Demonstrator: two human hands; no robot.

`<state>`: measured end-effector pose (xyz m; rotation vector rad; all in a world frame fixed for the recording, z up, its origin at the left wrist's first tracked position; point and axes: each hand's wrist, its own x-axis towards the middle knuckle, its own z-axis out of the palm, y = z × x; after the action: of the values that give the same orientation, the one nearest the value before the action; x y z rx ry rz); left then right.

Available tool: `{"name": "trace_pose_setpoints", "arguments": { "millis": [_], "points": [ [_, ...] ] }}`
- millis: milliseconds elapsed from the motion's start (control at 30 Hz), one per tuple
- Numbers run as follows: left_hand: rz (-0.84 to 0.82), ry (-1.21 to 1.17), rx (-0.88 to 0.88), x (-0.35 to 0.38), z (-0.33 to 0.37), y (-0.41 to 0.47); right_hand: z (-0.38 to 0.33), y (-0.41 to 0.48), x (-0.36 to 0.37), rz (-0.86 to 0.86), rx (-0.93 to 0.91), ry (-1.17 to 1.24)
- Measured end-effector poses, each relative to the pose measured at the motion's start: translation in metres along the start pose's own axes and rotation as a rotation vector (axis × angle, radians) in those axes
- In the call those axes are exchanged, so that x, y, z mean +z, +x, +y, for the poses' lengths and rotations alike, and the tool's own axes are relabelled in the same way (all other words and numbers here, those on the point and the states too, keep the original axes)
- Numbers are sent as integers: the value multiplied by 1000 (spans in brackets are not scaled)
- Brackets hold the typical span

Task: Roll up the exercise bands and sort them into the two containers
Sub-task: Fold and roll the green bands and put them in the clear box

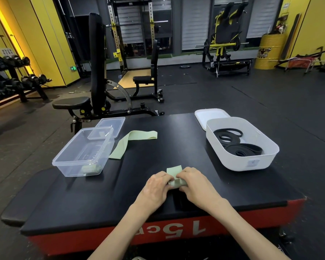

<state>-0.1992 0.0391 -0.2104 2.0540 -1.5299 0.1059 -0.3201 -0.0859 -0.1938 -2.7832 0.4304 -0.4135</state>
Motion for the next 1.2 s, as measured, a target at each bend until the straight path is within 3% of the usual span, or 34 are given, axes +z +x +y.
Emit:
{"name": "trace_pose_setpoints", "arguments": {
  "millis": [367, 767, 1200],
  "points": [
    [35, 5, 11, -1, 2, 2, 6, 11, -2, -31, -41, -11],
    [-59, 47, 38, -2, 4, -2, 4, -4, -6, -36, -102, 7],
    [-44, -7, 17, -6, 3, -8, 0, -15, -8, 17, -47, 40]
  ]
}}
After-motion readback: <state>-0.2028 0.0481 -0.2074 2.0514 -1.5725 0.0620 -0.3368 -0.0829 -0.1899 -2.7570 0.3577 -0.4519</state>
